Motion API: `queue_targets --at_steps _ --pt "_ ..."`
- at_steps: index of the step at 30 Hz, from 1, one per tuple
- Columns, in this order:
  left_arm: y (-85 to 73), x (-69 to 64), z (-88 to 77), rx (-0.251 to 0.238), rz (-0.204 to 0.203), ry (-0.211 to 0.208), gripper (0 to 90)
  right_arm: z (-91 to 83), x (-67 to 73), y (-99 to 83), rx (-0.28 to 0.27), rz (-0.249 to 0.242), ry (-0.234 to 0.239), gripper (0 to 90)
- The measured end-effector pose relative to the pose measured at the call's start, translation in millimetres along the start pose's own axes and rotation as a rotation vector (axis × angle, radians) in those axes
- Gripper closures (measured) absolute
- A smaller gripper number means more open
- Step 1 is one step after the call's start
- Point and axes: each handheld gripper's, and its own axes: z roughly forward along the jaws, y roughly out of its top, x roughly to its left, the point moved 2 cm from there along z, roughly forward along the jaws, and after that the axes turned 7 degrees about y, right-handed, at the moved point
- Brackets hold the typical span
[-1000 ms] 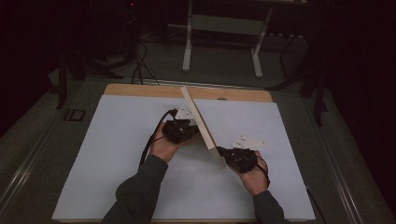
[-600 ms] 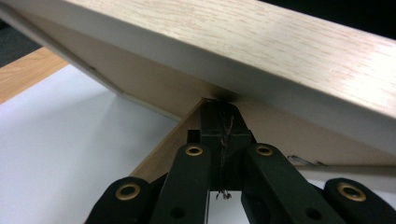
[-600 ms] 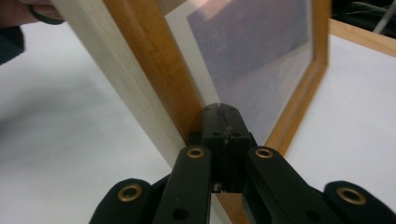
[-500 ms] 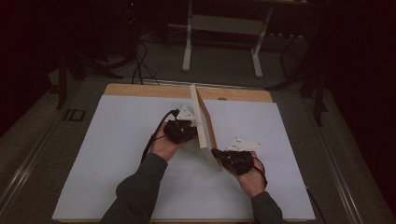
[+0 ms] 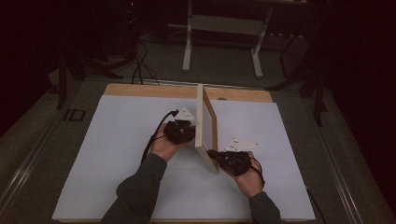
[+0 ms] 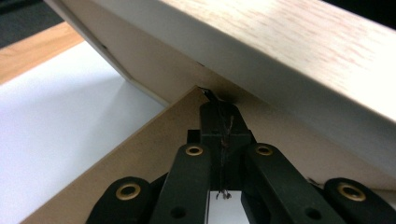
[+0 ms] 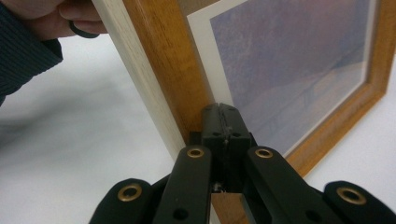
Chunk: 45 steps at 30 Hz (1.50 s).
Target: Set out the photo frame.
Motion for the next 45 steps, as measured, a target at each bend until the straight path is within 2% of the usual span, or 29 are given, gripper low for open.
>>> queue_targets --at_steps 15,19,21,26,33,36,42,45 --pt "-3.4 9.7 2.4 -0.022 -0.057 -0.055 90.0 11.4 5.0 6.8 -0.001 -0.007 0.018 90.0" --pt "-4.3 12.0 3.5 -0.03 -0.072 -0.08 90.0 16.1 7.3 9.5 0.0 -0.013 0.024 90.0" --pt "-5.0 12.7 4.4 -0.038 -0.083 -0.107 90.0 16.8 7.6 10.2 -0.002 -0.012 0.026 90.0" --pt "-5.4 14.0 5.8 -0.047 -0.089 -0.125 90.0 19.8 6.8 12.5 -0.005 -0.009 0.025 90.0" --pt "-6.8 17.7 7.0 -0.054 -0.122 -0.15 90.0 22.6 7.0 13.7 -0.009 -0.003 0.023 90.0" --pt "-7.0 18.3 7.1 -0.055 -0.124 -0.152 90.0 23.2 7.1 14.5 -0.004 -0.006 0.021 90.0" --pt "-6.8 16.2 4.1 -0.043 -0.105 -0.103 90.0 22.8 6.9 14.2 0.01 -0.024 0.022 90.0" --pt "-7.3 17.4 0.7 -0.053 -0.121 -0.083 89.8 20.7 5.2 13.5 0.014 -0.027 0.015 90.0"
